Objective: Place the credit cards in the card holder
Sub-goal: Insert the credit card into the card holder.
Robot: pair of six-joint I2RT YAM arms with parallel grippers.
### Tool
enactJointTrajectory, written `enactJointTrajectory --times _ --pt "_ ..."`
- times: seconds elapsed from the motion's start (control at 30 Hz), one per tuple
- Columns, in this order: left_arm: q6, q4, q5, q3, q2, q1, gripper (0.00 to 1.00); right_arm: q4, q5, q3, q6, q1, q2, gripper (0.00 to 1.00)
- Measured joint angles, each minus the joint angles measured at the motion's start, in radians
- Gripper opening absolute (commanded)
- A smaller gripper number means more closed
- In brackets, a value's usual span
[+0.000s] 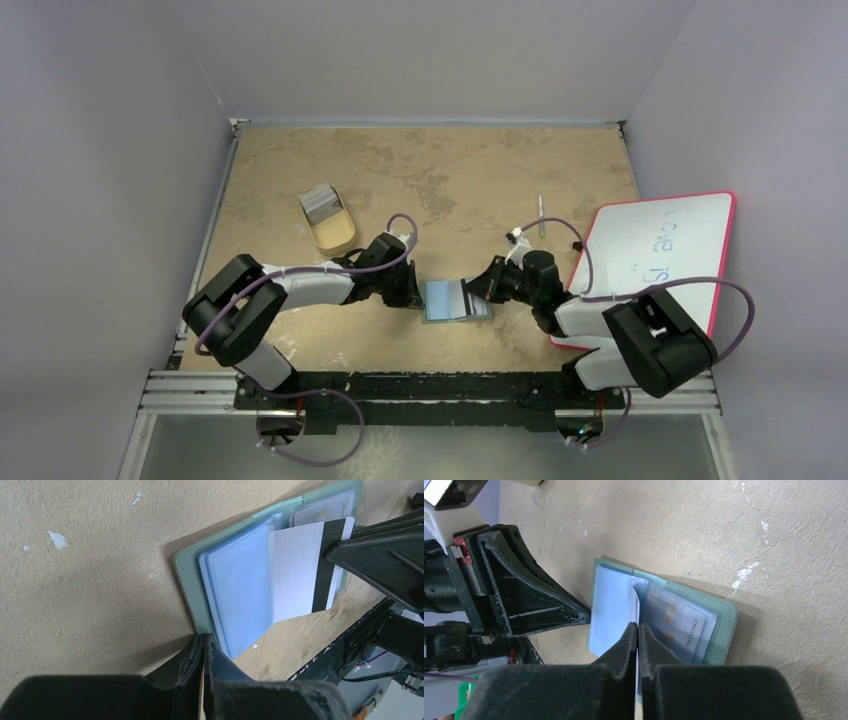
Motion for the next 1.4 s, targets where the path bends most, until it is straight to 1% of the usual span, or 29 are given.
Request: enactJointTrajectory --times 0.33,0.67,0.83,1.03,1.4 --pt "0.000 0.000 -0.006 0.000 0.000 -0.004 0.02 0.099 -0.031 -0.002 0.070 -0.001 0.108 0.00" --pt "-0.001 0.000 -0.011 0.001 -0.001 -0.007 0.02 0.204 -0.053 -0.008 0.138 -0.001 0.168 0.00" --pt "-0.009 0.000 -0.021 0.001 -0.002 -0.011 0.02 0.286 -0.053 -0.032 0.187 -0.001 0.207 0.00" --pt "-0.012 0.005 -0.022 -0.001 -0.002 -0.013 0.02 0.335 -0.048 -0.061 0.225 -0.001 0.209 0.00" --pt "-0.042 0.047 -0.031 -0.026 -0.010 -0.019 0.02 0.337 -0.008 -0.092 0.260 0.000 0.158 0.00"
